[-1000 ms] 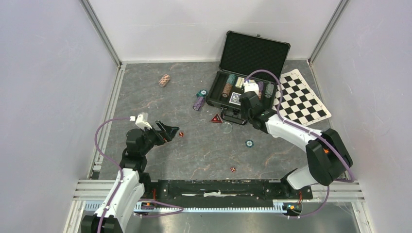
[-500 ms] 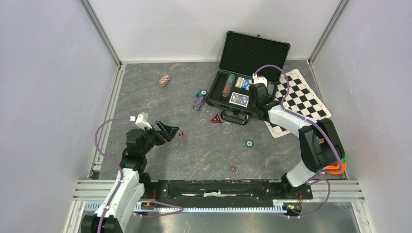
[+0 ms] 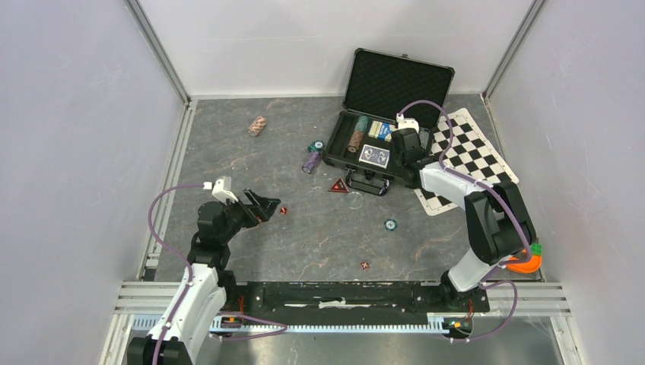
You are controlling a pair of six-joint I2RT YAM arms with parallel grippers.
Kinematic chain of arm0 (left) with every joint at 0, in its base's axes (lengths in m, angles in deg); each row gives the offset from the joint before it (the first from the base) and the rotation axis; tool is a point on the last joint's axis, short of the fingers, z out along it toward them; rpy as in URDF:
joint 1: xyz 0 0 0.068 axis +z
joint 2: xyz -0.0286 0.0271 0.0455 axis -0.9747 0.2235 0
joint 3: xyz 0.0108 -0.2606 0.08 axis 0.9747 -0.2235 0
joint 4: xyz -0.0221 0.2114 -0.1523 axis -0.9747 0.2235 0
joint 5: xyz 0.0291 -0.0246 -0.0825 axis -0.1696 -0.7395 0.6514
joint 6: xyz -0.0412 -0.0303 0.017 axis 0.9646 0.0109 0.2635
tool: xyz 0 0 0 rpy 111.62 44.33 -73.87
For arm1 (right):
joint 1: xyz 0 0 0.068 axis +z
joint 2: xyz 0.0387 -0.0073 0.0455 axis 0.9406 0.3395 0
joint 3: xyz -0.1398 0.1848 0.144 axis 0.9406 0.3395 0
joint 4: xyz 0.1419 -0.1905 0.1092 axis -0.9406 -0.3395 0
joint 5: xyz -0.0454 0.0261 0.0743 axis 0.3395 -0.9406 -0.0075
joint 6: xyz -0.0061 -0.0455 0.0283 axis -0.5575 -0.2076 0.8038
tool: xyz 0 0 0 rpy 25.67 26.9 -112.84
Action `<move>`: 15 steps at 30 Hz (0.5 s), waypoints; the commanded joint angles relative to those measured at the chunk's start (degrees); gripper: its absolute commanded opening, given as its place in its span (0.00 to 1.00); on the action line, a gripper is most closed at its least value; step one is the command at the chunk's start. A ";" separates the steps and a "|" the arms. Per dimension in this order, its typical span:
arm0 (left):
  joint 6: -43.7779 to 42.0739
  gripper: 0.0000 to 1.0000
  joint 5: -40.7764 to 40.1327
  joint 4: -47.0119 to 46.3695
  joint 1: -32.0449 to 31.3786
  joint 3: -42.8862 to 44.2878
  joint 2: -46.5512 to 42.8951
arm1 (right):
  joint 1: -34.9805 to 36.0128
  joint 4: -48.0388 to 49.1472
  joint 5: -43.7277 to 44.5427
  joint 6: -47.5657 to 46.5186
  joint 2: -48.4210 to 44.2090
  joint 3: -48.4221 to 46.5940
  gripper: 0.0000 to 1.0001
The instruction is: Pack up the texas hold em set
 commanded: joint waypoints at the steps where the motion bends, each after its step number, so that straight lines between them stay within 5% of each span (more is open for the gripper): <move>1: -1.02 1.00 0.30 -1.29 0.11 0.52 -0.06 | -0.60 1.68 -1.56 -0.37 -0.14 -1.81 0.20; 5: -1.00 1.00 0.28 -1.33 0.16 0.52 -0.02 | -0.76 0.46 -1.56 -0.26 0.65 -2.51 0.39; 15: -0.98 1.00 0.32 -1.33 0.15 0.52 -0.10 | -0.31 -3.21 -11.77 -1.48 -8.36 0.06 0.47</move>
